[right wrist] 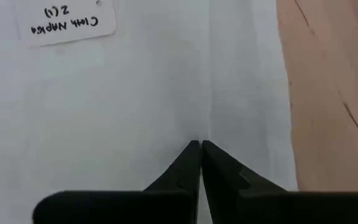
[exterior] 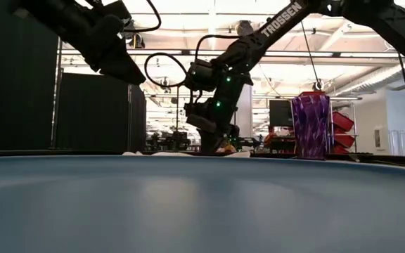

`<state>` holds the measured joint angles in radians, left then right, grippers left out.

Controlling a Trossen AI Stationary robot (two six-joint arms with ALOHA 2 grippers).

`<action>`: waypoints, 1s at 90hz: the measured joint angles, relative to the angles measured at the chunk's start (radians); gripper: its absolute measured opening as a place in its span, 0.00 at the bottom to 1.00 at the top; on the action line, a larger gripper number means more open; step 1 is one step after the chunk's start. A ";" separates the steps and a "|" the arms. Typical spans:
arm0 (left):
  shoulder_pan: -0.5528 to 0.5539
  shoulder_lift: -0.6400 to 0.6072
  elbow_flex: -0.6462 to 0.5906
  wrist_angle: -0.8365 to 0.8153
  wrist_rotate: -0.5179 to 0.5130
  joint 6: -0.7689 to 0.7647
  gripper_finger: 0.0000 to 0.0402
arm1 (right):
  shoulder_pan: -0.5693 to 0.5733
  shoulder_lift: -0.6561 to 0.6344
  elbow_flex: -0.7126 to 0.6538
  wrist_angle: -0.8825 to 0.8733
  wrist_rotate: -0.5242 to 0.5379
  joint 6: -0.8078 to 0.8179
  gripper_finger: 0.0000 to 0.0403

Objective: Set table place
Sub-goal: Fold the white napkin

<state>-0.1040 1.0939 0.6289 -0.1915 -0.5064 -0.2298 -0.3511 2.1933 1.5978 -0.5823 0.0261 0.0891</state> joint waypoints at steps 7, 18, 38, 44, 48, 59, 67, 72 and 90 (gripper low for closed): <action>0.000 0.000 0.000 -0.002 0.000 0.001 0.44 | 0.000 -0.007 0.009 -0.013 0.004 -0.001 0.00; 0.000 0.000 0.000 -0.001 0.000 0.004 0.35 | 0.001 -0.024 0.016 -0.004 0.005 -0.004 0.00; 0.000 0.000 0.000 -0.006 0.000 0.010 0.10 | 0.001 -0.025 0.016 -0.007 0.005 -0.004 0.00; 0.000 0.000 0.000 -0.006 0.000 0.010 0.05 | 0.001 -0.025 0.016 -0.011 0.011 -0.004 0.00; 0.000 0.000 0.000 -0.007 0.000 0.010 0.03 | 0.001 -0.025 0.021 -0.024 0.025 -0.004 0.00; 0.000 0.000 0.000 -0.009 0.000 0.010 0.00 | 0.002 -0.025 0.052 -0.081 0.114 -0.005 0.00; 0.000 0.000 0.000 -0.013 0.000 0.016 0.00 | 0.002 -0.026 0.083 -0.120 0.155 -0.006 0.00; 0.000 0.000 0.000 -0.012 0.000 0.027 0.00 | 0.001 -0.026 0.097 -0.119 0.158 -0.011 0.00; 0.000 0.000 0.000 -0.013 0.000 0.028 0.00 | 0.001 -0.027 0.129 -0.123 0.159 -0.015 0.00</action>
<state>-0.1041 1.0939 0.6289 -0.2040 -0.5060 -0.2016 -0.3500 2.1660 1.7268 -0.7058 0.1855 0.0738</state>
